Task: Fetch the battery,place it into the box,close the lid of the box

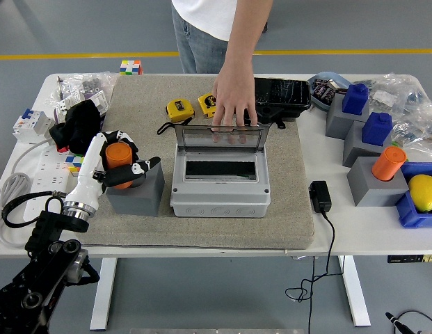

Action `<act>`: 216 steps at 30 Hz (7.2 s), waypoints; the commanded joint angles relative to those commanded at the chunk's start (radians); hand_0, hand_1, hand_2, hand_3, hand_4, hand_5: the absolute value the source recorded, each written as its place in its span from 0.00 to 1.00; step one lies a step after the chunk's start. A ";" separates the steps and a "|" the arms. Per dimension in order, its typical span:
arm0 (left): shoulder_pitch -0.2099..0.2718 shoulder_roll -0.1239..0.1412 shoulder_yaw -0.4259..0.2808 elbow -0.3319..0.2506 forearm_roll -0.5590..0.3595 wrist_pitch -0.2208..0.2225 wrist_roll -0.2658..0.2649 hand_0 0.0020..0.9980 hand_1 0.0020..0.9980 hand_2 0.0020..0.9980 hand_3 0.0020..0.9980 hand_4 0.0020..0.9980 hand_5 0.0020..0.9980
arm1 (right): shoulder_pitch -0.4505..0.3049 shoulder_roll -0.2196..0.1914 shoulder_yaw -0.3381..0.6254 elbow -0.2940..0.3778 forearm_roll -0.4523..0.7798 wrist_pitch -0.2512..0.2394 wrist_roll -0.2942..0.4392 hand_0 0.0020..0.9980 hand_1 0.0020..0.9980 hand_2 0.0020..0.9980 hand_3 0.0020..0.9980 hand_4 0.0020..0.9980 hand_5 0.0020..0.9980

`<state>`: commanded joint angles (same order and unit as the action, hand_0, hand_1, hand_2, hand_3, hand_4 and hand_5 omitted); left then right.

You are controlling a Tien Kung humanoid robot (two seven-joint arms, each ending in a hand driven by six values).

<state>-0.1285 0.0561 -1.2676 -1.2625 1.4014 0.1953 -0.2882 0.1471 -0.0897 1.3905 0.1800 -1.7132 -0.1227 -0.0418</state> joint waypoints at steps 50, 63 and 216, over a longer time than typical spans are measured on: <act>-0.445 0.099 0.718 -0.038 0.810 0.191 0.149 0.02 0.00 0.01 0.00 0.92 0.32 | 0.020 -0.021 0.010 0.000 -0.026 0.000 -0.011 0.88 0.85 0.82 0.84 1.00 1.00; -0.507 0.012 0.726 0.105 0.698 0.220 0.120 0.02 0.00 0.01 0.01 0.89 0.38 | 0.027 -0.020 -0.006 0.000 -0.019 -0.001 -0.011 0.88 0.85 0.82 0.84 1.00 1.00; -0.418 0.071 0.519 -0.153 0.225 -0.334 0.172 0.96 0.84 0.76 0.73 1.00 1.00 | 0.024 -0.016 -0.024 0.000 0.009 0.013 -0.012 0.87 0.81 0.78 0.84 1.00 1.00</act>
<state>-0.5462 0.1276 -0.7489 -1.4156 1.6259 -0.1383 -0.1164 0.1716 -0.1057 1.3664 0.1800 -1.7038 -0.1100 -0.0536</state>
